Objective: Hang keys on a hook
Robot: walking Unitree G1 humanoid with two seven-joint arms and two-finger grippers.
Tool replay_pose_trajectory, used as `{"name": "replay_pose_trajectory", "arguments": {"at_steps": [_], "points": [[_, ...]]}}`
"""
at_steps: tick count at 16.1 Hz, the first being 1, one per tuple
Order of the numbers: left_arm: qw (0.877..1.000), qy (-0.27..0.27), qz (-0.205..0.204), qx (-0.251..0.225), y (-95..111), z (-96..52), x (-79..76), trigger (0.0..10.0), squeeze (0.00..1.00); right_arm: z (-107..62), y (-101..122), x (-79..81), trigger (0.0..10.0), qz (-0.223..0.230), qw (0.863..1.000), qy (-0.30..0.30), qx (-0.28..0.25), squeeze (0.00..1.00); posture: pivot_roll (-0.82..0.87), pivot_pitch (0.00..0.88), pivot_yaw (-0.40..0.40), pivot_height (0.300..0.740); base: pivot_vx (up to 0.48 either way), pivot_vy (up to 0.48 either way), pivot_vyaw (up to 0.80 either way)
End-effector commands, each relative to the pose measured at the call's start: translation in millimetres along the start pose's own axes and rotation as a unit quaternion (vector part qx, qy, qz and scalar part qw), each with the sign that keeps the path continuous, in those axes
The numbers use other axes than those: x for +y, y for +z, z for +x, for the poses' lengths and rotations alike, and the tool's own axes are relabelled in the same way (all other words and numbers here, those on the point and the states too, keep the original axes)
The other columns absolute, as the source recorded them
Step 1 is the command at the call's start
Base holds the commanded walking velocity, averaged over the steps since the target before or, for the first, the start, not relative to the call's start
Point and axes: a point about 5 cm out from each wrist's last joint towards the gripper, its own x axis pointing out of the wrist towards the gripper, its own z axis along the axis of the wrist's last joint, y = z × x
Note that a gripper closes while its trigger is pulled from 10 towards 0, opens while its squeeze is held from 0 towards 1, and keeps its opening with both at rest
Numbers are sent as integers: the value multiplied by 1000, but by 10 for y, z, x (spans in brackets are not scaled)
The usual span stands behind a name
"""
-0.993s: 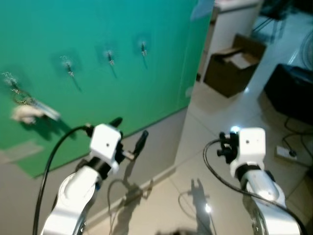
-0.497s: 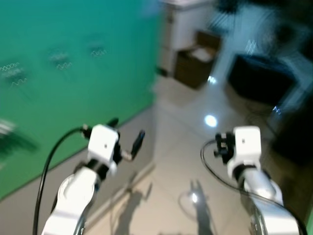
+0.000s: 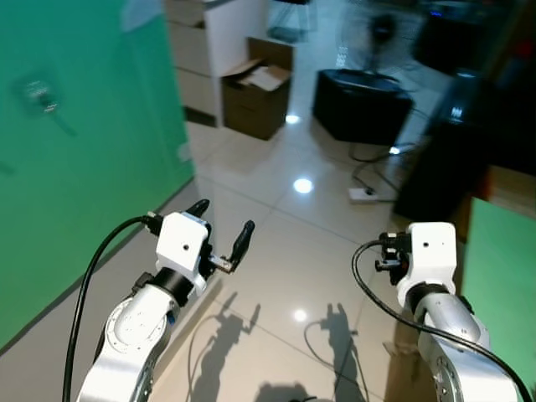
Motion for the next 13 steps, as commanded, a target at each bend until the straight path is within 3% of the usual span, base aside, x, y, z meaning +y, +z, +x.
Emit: {"name": "replay_pose_trajectory", "arguments": {"at_steps": [1, 9, 13], "points": [[1000, -4, 3, 2, -13, 15, 8, 10000, 0, -23, -4, 1, 10000, 6, 1000, -1, 4, 0, -4, 0, 4, 740, 0, 274, -800], [1000, -15, 8, -2, -2, 46, 4, 10000, 0, -60, 0, -13, 10000, 16, 1000, -15, 4, 0, -19, 0, 23, 740, 0, 339, -800], [999, -26, 29, -14, 33, 82, -26, 10000, 0, -78, 0, -27, 10000, 21, 999, -26, 5, 0, -27, 0, 33, 740, 0, -360, -800]]}}
